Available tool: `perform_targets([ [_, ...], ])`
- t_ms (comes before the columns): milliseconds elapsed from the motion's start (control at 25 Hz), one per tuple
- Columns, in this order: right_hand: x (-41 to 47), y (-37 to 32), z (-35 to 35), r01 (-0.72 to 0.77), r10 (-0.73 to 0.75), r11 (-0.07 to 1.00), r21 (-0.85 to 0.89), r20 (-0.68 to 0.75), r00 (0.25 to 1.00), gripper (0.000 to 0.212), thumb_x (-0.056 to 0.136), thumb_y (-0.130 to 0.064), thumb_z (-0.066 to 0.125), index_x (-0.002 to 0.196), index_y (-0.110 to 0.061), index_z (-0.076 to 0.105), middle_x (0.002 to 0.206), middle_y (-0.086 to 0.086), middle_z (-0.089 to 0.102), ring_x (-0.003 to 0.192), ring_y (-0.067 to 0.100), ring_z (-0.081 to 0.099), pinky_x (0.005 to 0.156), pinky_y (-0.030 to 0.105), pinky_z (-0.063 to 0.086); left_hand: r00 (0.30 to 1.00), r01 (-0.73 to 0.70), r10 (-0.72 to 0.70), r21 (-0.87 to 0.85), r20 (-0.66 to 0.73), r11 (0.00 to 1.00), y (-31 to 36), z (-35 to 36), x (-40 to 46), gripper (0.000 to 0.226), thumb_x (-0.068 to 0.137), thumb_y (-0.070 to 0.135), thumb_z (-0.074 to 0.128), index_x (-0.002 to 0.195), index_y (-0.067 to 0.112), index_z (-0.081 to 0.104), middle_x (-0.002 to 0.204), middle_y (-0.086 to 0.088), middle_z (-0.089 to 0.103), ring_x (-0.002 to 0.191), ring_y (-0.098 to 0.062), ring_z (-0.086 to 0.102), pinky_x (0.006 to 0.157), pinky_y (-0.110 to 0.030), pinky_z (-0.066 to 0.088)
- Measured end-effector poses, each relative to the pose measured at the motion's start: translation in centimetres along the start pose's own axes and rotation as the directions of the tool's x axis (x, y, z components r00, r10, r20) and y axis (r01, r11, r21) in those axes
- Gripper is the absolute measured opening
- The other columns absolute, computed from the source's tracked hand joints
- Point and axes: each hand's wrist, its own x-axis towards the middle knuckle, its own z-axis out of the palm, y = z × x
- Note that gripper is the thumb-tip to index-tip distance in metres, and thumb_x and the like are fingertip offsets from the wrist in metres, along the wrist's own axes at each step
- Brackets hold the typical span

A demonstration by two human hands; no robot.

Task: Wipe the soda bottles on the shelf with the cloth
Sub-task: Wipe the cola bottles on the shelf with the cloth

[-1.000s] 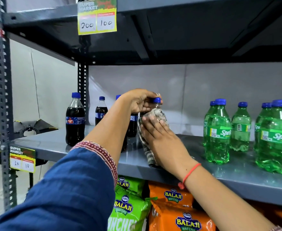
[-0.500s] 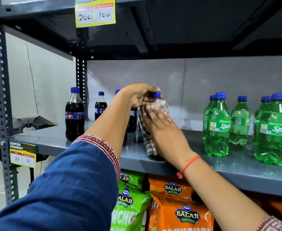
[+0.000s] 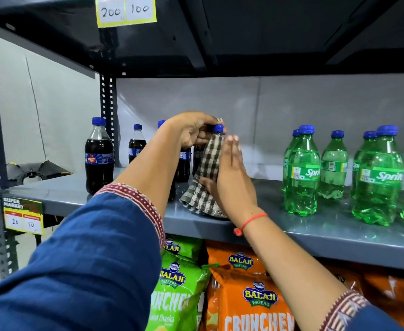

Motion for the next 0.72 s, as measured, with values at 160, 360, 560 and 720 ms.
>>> perform_targets([
  [160,-1.3,0.1,0.6,-0.212,0.206,0.949,0.233,0.052,0.977,0.098,0.08,-0.021,0.067,0.141,-0.007,-0.008,0.155,0.016,0.005,0.137,0.031,0.023,0.104,0.034,0.03,1.0,-0.014,0.014,-0.02,0.012,1.0,0.0,-0.2,0.0,0.008,0.085,0.013,0.054,0.081,0.008,0.06,0.056,-0.001,0.072,0.068,-0.013,0.067,0.072,-0.026,0.055],
  [360,-1.5,0.3,-0.3,-0.347,0.326,0.923,0.165,0.141,0.935,0.082,0.083,-0.012,0.062,0.142,-0.008,0.005,0.126,0.027,0.051,0.102,0.04,0.057,0.08,0.038,0.047,1.0,-0.007,0.007,-0.025,0.01,1.0,0.0,-0.4,0.1,0.008,0.084,0.013,0.056,0.085,0.007,0.061,0.059,-0.002,0.073,0.067,-0.013,0.068,0.075,-0.028,0.056],
  [560,-2.3,0.0,-2.9,-0.323,0.307,0.945,0.055,0.202,0.93,0.056,0.083,0.0,0.05,0.133,-0.002,0.025,0.104,0.022,0.061,0.086,0.038,0.059,0.065,0.037,0.046,1.0,-0.02,0.02,0.009,-0.013,1.0,0.3,0.0,-0.4,0.011,0.085,0.014,0.056,0.092,0.006,0.059,0.066,-0.004,0.072,0.073,-0.016,0.066,0.073,-0.027,0.055],
  [720,-5.1,0.5,-6.4,-0.242,0.24,0.97,-0.002,0.109,0.965,0.068,0.082,-0.004,0.053,0.139,-0.017,0.019,0.086,0.012,0.06,0.069,0.029,0.053,0.06,0.033,0.043,0.939,-0.209,0.263,0.241,-0.222,0.948,1.2,1.1,-1.1,0.008,0.082,0.014,0.058,0.081,0.009,0.064,0.074,-0.005,0.061,0.068,-0.015,0.055,0.07,-0.028,0.044],
])
